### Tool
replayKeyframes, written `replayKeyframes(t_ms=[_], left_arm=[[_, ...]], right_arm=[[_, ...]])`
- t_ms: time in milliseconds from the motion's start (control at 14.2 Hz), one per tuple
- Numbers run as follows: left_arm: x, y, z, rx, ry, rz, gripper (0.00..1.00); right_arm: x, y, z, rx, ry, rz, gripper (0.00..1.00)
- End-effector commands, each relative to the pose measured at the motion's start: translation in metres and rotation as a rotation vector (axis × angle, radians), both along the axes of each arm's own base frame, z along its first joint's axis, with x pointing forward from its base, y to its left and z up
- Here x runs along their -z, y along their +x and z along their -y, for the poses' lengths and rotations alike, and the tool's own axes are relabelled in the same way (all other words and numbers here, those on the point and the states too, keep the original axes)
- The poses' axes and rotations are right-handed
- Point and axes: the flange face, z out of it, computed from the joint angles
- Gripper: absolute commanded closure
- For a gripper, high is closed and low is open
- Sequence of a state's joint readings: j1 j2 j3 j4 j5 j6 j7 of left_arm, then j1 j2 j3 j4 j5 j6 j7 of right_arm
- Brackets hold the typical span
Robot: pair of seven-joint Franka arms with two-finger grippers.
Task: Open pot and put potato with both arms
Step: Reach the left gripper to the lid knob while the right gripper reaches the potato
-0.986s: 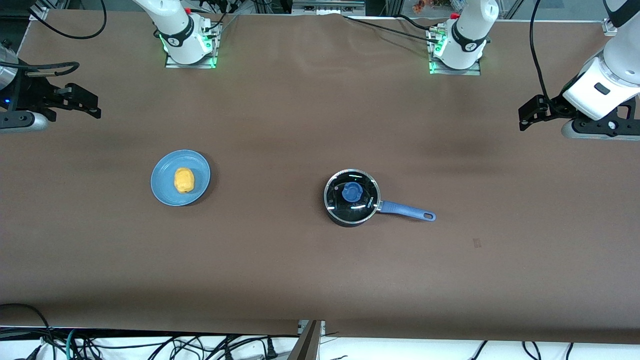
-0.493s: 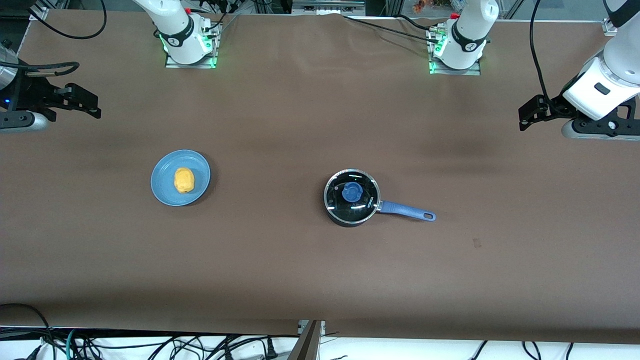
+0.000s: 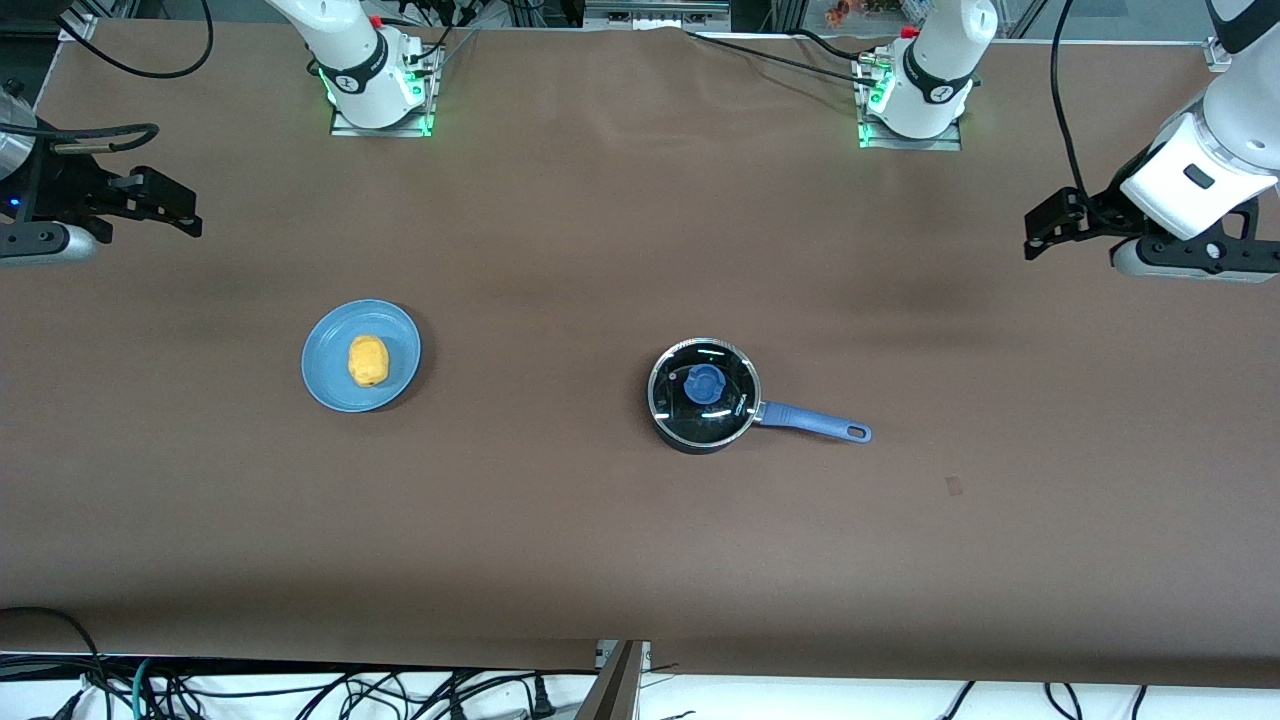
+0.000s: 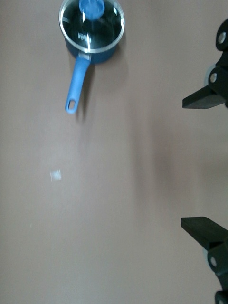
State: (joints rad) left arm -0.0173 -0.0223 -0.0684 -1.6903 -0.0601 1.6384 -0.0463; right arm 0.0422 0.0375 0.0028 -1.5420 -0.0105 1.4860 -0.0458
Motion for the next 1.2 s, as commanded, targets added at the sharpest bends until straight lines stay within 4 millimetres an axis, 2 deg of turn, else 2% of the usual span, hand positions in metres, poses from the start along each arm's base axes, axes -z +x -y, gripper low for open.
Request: replayKeyframes(t_ms=[0, 70, 141, 211, 352, 423, 493, 563, 704, 775, 915, 1056, 1127], left_arm=[[0.016, 0.023, -0.001, 0.02, -0.041, -0.017, 0.0], [0.019, 0.028, 0.001, 0.023, -0.038, -0.011, 0.0], [0.03, 0.036, 0.001, 0.019, -0.034, -0.018, 0.0], [0.037, 0.042, -0.005, 0.015, -0.019, -0.028, 0.0], [0.035, 0.043, -0.027, -0.023, -0.025, -0.034, 0.0], [0.056, 0.045, -0.022, -0.019, -0.024, -0.086, 0.0], [0.073, 0.042, -0.027, -0.014, -0.024, -0.183, 0.0], [0.083, 0.042, -0.018, -0.006, -0.03, -0.217, 0.0], [0.114, 0.057, 0.03, -0.014, -0.042, -0.239, 0.0], [0.122, 0.07, 0.049, -0.056, -0.05, -0.222, 0.0], [0.142, 0.086, 0.108, -0.131, -0.079, -0.206, 0.0], [0.163, 0.086, 0.181, -0.133, -0.084, -0.152, 0.0], [0.187, 0.087, 0.208, -0.126, -0.092, -0.14, 0.0]], right_arm=[[-0.006, 0.005, 0.001, 0.003, 0.008, 0.009, 0.0], [-0.006, 0.005, 0.001, 0.003, 0.008, 0.009, 0.0], [-0.006, 0.005, 0.001, 0.005, 0.008, 0.009, 0.0], [-0.006, 0.005, 0.0, 0.008, 0.009, 0.009, 0.0], [-0.006, 0.005, 0.0, 0.002, 0.008, 0.009, 0.0], [-0.006, 0.005, 0.0, 0.0, 0.008, 0.009, 0.0], [-0.005, 0.005, -0.001, -0.001, 0.01, 0.007, 0.0], [-0.005, 0.005, -0.001, 0.0, 0.01, 0.007, 0.0], [0.002, 0.009, 0.0, 0.003, 0.006, -0.003, 0.0], [0.01, 0.013, -0.003, 0.0, -0.004, -0.015, 0.0], [0.017, 0.02, -0.003, 0.003, -0.002, -0.005, 0.0], [0.053, 0.04, -0.01, -0.01, -0.006, -0.017, 0.0], [0.063, 0.045, -0.008, -0.009, -0.006, -0.011, 0.0]])
